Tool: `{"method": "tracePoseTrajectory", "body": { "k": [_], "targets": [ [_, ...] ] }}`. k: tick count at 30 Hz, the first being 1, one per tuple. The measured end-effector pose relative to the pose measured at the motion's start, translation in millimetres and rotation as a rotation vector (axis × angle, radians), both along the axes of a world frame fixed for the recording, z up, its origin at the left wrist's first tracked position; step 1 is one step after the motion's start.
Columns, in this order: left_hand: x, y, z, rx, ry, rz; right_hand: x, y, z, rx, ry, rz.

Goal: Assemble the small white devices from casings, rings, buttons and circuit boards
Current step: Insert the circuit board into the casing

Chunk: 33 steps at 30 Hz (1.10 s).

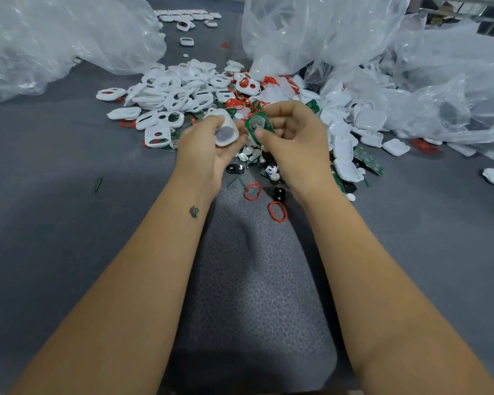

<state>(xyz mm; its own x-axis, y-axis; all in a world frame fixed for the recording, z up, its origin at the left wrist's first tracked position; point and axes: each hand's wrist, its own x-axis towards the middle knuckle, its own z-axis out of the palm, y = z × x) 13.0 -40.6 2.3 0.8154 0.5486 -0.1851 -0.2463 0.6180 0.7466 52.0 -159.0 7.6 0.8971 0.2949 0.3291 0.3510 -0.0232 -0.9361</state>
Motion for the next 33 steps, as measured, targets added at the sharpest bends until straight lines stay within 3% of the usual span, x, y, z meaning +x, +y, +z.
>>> {"method": "tracePoseTrajectory", "body": {
  "k": [3,11,19,27,33],
  "targets": [
    [-1,-3,2,-0.212,-0.001,-0.132,3,0,-2,-0.067,-0.041,-0.050],
    [-1,-6,0,-0.185,0.002,-0.185,6,-1,-7,-0.258,-0.216,-0.154],
    [1,-7,-3,-0.089,0.031,-0.152,6,-5,-6,-0.417,-0.367,-0.062],
    [0,-9,-1,-0.040,0.021,-0.171,3,-8,-6,-0.421,-0.477,-0.147],
    [-3,-7,1,-0.150,-0.038,-0.175,0,-10,-4,-0.467,-0.570,-0.157]
  ]
}}
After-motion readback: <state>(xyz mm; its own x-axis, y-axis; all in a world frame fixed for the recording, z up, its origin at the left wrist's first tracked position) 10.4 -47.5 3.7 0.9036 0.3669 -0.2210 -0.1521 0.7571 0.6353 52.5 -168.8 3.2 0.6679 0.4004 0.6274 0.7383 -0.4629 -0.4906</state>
